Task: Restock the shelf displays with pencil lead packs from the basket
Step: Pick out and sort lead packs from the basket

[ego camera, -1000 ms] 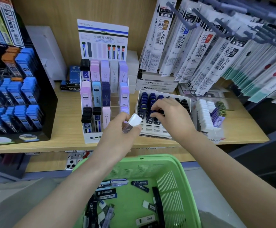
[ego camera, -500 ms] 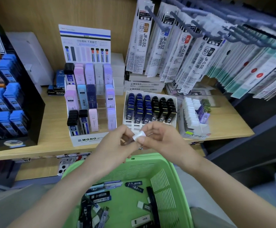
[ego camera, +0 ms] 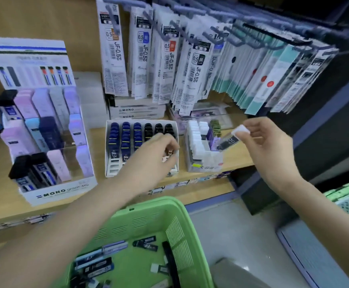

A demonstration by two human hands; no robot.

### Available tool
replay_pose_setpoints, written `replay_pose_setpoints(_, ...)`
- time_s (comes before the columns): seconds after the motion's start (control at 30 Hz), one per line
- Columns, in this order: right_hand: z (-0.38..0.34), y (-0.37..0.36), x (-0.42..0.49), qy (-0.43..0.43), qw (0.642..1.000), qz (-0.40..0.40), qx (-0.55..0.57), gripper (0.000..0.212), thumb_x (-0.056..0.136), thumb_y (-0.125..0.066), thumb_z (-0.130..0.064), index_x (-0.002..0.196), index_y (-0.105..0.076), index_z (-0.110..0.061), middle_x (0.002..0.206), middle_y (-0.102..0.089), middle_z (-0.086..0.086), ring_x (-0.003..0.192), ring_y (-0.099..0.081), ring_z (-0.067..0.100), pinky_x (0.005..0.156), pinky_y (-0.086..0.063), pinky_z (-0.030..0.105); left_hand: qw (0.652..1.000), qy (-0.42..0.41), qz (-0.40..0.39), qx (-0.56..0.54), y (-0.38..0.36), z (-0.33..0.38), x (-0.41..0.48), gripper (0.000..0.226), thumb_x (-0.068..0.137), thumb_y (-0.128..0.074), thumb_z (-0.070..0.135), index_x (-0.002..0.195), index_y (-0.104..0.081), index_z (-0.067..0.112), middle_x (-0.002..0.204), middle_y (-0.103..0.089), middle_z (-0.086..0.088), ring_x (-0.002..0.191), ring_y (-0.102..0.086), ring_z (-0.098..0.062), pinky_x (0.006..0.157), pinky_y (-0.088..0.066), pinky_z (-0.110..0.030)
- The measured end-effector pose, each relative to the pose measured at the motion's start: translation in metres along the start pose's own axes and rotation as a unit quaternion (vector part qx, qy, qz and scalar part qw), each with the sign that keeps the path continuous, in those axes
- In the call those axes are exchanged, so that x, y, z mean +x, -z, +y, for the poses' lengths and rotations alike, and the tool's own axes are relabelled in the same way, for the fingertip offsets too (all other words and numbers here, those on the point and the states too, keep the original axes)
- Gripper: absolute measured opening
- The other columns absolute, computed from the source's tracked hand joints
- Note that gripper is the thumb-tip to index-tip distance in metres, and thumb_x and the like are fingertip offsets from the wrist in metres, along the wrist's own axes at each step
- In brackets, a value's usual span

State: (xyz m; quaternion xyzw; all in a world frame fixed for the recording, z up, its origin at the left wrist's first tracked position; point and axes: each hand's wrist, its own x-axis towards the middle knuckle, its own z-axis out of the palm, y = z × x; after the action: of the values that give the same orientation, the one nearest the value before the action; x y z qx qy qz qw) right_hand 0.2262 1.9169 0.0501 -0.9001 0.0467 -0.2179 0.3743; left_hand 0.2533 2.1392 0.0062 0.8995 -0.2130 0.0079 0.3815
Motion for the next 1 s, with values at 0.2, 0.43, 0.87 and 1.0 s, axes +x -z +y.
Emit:
replay_pose_setpoints(0.2, 0.018, -0.025, 0.041, 0.053, 0.997, -0.022, -0.05, 0.008, 0.09, -0.062, -0.021, 0.093, -0.055, -0.022, 0.083, -0.057, -0.01, 0.081, -0.053, 0.008, 0.07, -0.04, 0.009, 0.99, -0.079, -0.033, 0.109, -0.028, 0.013, 0.047, 0.034, 0.095, -0.05, 0.029, 0.128, -0.047, 0.019, 0.126, -0.046, 0.003, 0.11, -0.047, -0.012, 0.089, -0.039, -0.026)
replay_pose_setpoints(0.43, 0.041, -0.055, 0.068, 0.08, 0.987, -0.091, -0.104, 0.008, 0.088, -0.063, -0.017, 0.096, -0.062, -0.016, 0.086, -0.059, -0.007, 0.082, -0.055, 0.013, 0.08, -0.048, 0.033, 0.976, -0.11, -0.068, 0.173, -0.045, 0.003, 0.059, 0.038, 0.096, -0.048, 0.029, 0.13, -0.045, 0.015, 0.131, -0.045, 0.002, 0.119, -0.045, -0.015, 0.097, -0.039, -0.033)
replay_pose_setpoints(0.87, 0.044, -0.066, 0.085, 0.132, 0.962, -0.189, -0.144, 0.013, 0.082, -0.069, -0.012, 0.095, -0.067, -0.008, 0.097, -0.056, 0.001, 0.085, -0.056, 0.017, 0.084, -0.046, 0.034, 0.967, -0.153, -0.052, 0.198, -0.046, -0.002, 0.059, 0.032, 0.096, -0.046, 0.034, 0.123, -0.046, 0.016, 0.123, -0.046, 0.003, 0.112, -0.047, -0.014, 0.09, -0.042, -0.032)
replay_pose_setpoints(1.0, 0.051, -0.072, 0.08, 0.153, 0.963, -0.148, -0.165, 0.017, 0.084, -0.067, -0.007, 0.101, -0.068, -0.009, 0.097, -0.064, 0.001, 0.083, -0.055, 0.009, 0.083, -0.048, 0.028, 0.964, -0.159, -0.053, 0.204, -0.046, -0.004, 0.06, 0.031, 0.096, -0.045, 0.034, 0.122, -0.046, 0.016, 0.123, -0.045, 0.003, 0.11, -0.047, -0.014, 0.089, -0.042, -0.032)
